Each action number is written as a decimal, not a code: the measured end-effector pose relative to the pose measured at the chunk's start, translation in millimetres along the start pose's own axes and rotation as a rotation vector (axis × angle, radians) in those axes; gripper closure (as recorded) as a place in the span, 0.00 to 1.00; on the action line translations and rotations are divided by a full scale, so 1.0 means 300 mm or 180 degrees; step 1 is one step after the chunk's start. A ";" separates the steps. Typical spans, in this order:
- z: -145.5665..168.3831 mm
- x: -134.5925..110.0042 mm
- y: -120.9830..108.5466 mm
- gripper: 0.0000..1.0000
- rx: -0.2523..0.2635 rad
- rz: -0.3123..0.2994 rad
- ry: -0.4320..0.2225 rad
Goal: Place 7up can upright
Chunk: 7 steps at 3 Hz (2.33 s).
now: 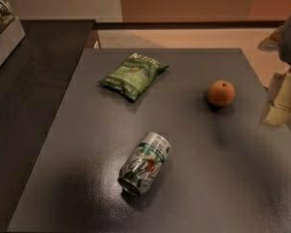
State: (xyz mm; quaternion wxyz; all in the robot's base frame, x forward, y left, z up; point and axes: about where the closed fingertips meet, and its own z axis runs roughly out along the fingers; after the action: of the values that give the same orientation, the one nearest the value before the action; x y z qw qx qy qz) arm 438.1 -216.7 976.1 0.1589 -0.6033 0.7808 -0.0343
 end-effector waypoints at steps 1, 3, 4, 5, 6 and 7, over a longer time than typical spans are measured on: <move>0.000 -0.003 0.002 0.00 -0.0005 -0.0024 -0.0001; 0.018 -0.138 0.137 0.00 -0.0231 -0.1211 -0.0085; 0.055 -0.233 0.253 0.00 -0.0402 -0.1954 -0.0167; 0.119 -0.327 0.369 0.00 -0.0587 -0.2615 -0.0223; 0.194 -0.420 0.452 0.00 -0.0793 -0.3097 -0.0250; 0.267 -0.497 0.504 0.00 -0.0959 -0.3451 -0.0281</move>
Offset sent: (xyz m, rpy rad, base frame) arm -0.0219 0.0427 -0.0064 -0.0800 0.0478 0.4024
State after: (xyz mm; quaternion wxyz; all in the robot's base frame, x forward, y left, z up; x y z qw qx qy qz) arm 353.6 -22.9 894.1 0.0630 -0.9350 0.3479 0.0261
